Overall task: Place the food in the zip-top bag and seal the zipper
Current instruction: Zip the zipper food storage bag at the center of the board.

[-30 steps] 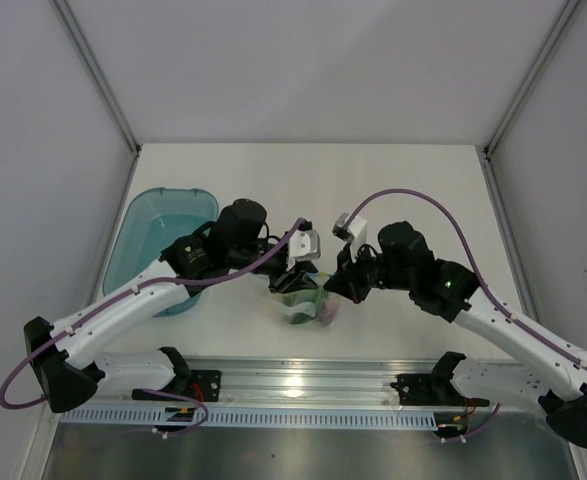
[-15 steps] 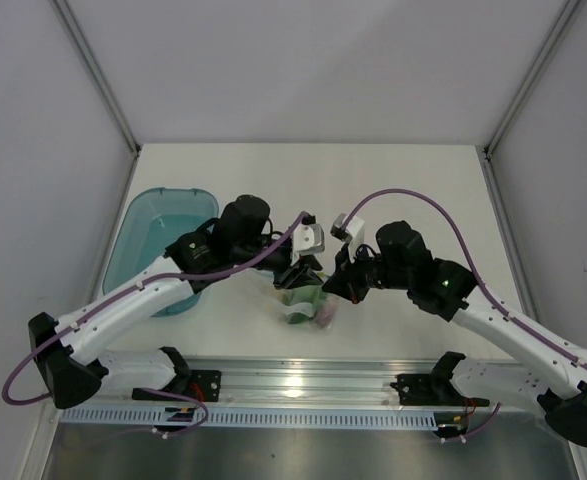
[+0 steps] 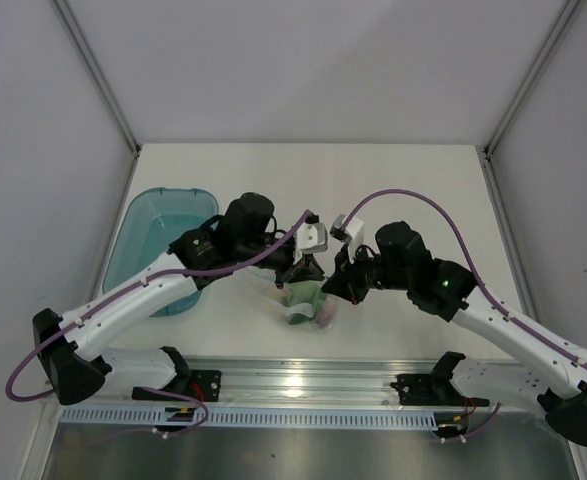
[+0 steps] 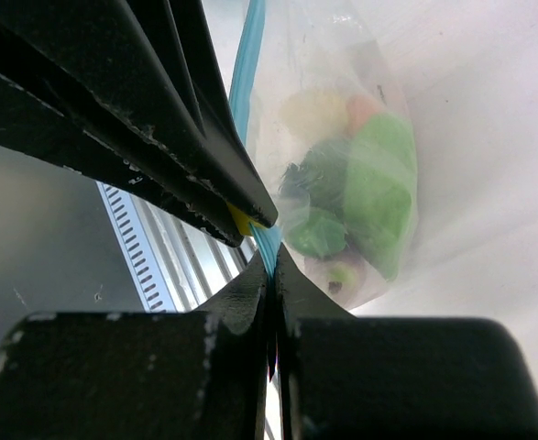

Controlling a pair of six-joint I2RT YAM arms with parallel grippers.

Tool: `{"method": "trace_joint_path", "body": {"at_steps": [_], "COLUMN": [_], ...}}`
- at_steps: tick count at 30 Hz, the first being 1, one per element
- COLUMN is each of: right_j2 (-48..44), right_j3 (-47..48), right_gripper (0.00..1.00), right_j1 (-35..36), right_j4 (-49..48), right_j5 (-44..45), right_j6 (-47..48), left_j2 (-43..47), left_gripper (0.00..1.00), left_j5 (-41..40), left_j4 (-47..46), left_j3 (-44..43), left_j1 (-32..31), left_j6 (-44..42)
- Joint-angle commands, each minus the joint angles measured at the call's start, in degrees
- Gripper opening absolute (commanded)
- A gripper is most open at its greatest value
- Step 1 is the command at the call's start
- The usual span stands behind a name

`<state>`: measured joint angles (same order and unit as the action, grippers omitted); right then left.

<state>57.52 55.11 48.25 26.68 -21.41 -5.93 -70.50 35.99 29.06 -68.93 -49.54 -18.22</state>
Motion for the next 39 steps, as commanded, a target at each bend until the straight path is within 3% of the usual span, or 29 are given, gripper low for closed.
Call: {"method": "trace_joint_path", "body": {"at_steps": [1,8,24,30,39], "right_j2": [-1.4,-2.1,-5.7,-6.3,-7.7], "right_j3": [1.1,-0.1,-1.4,-1.8,-2.7], "right_gripper": [0.0,0.0,0.0,0.0,0.0], "right_j1": [-0.2,-0.3,-2.0,-3.5,-8.2], "right_j4": [-3.0,-4.8,-4.0,-2.2,-0.4], "right_j5": [2.0,3.9,9.1,11.2,14.6], "right_j6": [-0.3,-2.2,-3.8,-5.0,-8.5], "left_j2": [0.0,0.4,5.8,9.1,13.5], "left_gripper": [0.01,0.01,0.01,0.01,0.0], "left_j5": [1.5,2.8,-4.3,-11.6,-16.5], "left_j4": [2.3,2.7,3.7,4.5,5.6], "left_j3": [-2.4,-1.7,2.8,4.9,10.0], "left_j1": [-0.4,-0.4,1.4,1.7,2.4], "left_j6": [-1.1,-0.8,0.2,3.0,7.6]}}
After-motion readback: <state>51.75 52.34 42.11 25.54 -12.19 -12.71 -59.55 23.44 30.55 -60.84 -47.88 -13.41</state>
